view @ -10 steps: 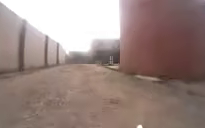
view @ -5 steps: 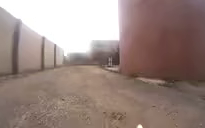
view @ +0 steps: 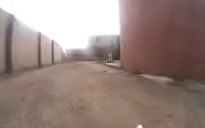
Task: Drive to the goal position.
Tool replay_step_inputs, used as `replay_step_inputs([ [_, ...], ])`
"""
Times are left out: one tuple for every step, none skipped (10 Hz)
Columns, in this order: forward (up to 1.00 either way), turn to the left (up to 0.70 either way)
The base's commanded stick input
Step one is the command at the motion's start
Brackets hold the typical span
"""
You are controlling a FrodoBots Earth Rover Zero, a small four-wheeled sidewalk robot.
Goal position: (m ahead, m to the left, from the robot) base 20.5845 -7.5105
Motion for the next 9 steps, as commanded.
replay_step_inputs([
  [0.7, 0.0],
  [0.7, 0.0],
  [0.7, 0.0],
  [0.7, 0.0],
  [0.7, 0.0],
  [0.7, 0.0],
  [0.7, 0.0],
  [0.7, 0.0],
  [0.7, 0.0],
])
